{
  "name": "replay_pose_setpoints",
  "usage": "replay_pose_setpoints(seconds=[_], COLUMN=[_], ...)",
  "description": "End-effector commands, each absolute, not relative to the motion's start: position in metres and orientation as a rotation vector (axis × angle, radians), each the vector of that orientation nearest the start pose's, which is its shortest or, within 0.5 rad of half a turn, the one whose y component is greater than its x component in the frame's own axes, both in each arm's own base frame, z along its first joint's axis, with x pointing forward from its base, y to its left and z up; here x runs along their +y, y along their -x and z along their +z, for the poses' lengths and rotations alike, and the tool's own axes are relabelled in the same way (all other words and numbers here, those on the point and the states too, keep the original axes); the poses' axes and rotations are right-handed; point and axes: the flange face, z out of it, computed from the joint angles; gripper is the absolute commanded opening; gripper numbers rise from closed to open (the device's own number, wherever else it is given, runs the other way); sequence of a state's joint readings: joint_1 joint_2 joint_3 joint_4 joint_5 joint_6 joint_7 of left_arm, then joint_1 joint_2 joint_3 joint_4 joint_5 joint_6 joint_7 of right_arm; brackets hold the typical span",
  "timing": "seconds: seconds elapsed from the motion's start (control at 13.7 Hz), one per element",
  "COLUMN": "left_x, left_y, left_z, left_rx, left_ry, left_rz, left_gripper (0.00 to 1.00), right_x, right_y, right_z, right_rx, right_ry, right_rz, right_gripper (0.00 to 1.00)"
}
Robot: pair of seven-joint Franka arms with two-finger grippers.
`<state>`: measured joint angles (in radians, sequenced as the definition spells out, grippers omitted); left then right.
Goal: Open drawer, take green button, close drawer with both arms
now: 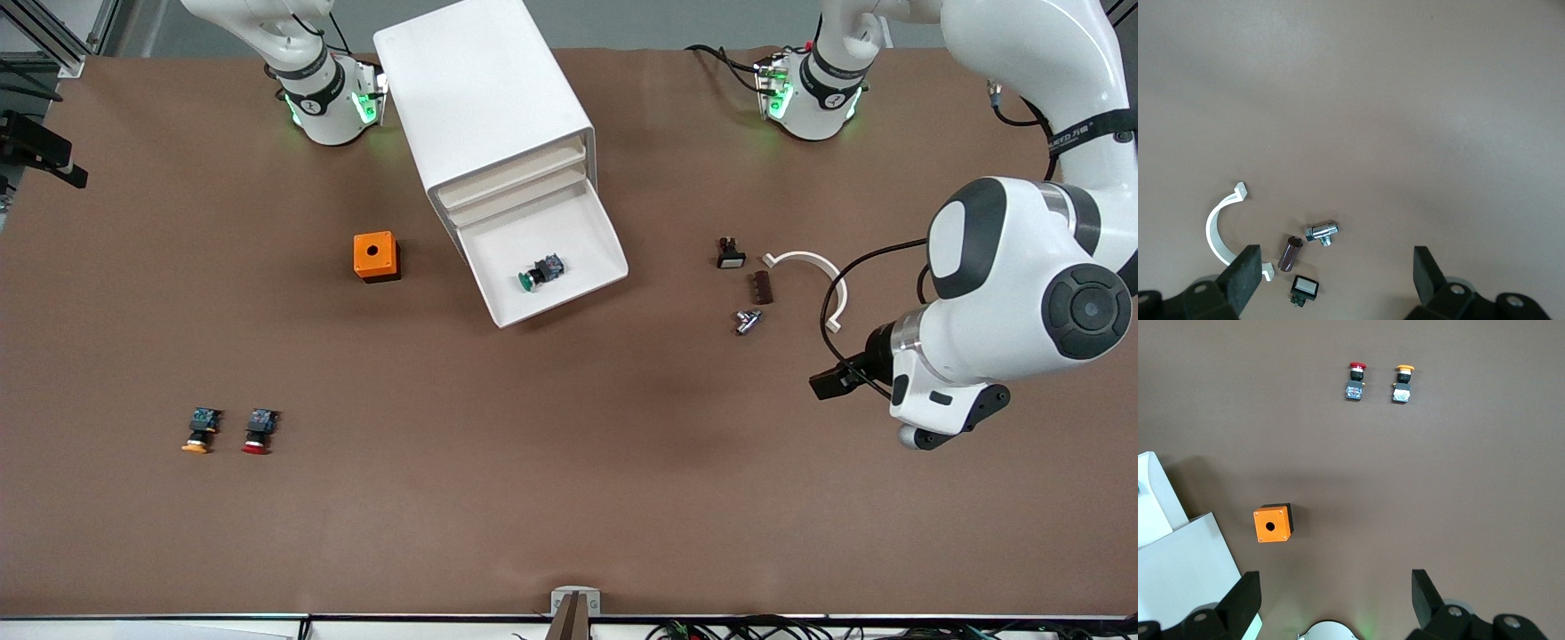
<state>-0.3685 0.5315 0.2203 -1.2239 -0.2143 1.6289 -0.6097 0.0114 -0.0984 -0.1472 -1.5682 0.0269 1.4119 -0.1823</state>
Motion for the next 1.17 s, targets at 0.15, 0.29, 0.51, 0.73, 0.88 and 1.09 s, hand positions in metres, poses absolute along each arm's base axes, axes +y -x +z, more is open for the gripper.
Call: replay_pose_setpoints(seconds=[0.15,0.29,0.51,0.73,0.88,1.09], left_x=[-0.1571,-0.1582,-0.1602,-0.1620,-0.1651,-0.1663], left_y=[-0.6735,-0.6735,-0.6732,-0.6727,-0.6721,-0.6719], left_z=[0.4697,0.4698,0.4699,0.4710,0.4711,0.4711], left_rx=[-0.693,-0.691,-0.687,-0.683,-0.676,-0.674], left_ry=[3.092,3.093,3.094,3.097,3.099,3.101], left_rz=[0.217,0.215,0.213,0.209,0.207,0.208], left_gripper=[1.00,1.00,1.00,1.00,1.00,1.00], right_x=[-0.0684,-0.0684,-0.0677,-0.0639,-0.0662,-0.0652], right_y=[-0.4941,-0.4941,-0.4948,-0.4948,-0.4951,-0.4950], right_z=[0.6667,0.6667,0.6661,0.6669,0.6654,0.6653], right_rx=[-0.096,-0.096,-0.098,-0.108,-0.103,-0.103], right_ry=[3.098,3.098,3.098,3.098,3.098,3.096], right_rz=[0.074,0.074,0.074,0.072,0.076,0.078], right_gripper=[1.00,1.00,1.00,1.00,1.00,1.00])
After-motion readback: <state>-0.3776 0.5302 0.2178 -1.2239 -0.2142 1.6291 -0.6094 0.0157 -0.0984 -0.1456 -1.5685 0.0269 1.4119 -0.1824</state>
